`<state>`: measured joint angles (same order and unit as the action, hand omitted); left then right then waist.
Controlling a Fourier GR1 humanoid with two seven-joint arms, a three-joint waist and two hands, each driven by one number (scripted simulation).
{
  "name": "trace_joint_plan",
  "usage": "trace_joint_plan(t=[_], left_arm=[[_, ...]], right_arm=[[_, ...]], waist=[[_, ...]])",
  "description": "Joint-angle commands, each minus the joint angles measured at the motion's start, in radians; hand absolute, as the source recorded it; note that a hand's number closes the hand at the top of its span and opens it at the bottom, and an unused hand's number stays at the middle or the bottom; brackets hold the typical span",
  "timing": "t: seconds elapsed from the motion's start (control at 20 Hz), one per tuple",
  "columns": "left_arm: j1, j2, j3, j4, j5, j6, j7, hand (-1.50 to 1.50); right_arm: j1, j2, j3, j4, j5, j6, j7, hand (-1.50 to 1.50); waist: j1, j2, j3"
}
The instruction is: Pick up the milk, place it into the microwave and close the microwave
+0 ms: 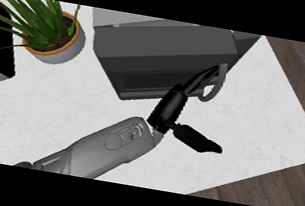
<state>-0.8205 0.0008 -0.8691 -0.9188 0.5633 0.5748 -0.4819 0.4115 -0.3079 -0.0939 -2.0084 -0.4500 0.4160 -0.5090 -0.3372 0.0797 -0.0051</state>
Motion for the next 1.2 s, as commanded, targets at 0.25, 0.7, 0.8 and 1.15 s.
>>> trace_joint_plan(t=[0.25, 0.7, 0.8, 1.15], left_arm=[[-0.089, -0.001, 0.011, 0.073, 0.078, 0.038, -0.032, -1.5], [-0.137, -0.001, 0.007, 0.111, 0.146, 0.043, -0.065, -1.5], [-0.144, -0.001, 0.001, 0.125, 0.151, 0.047, -0.076, -1.5], [-0.153, -0.001, -0.006, 0.138, 0.197, 0.056, -0.108, -1.5]], right_arm=[[-0.035, -0.04, -0.005, -0.022, -0.06, 0.031, 0.037, -1.5], [-0.071, -0.077, -0.035, -0.02, -0.101, 0.023, 0.078, -1.5], [-0.077, -0.085, -0.042, -0.017, -0.114, 0.026, 0.083, -1.5], [-0.086, -0.109, -0.061, -0.011, -0.146, 0.036, 0.1, -1.5]], waist=[[-0.044, 0.01, 0.001], [-0.061, 0.017, 0.001], [-0.068, 0.019, 0.002], [-0.089, 0.021, 0.003]])
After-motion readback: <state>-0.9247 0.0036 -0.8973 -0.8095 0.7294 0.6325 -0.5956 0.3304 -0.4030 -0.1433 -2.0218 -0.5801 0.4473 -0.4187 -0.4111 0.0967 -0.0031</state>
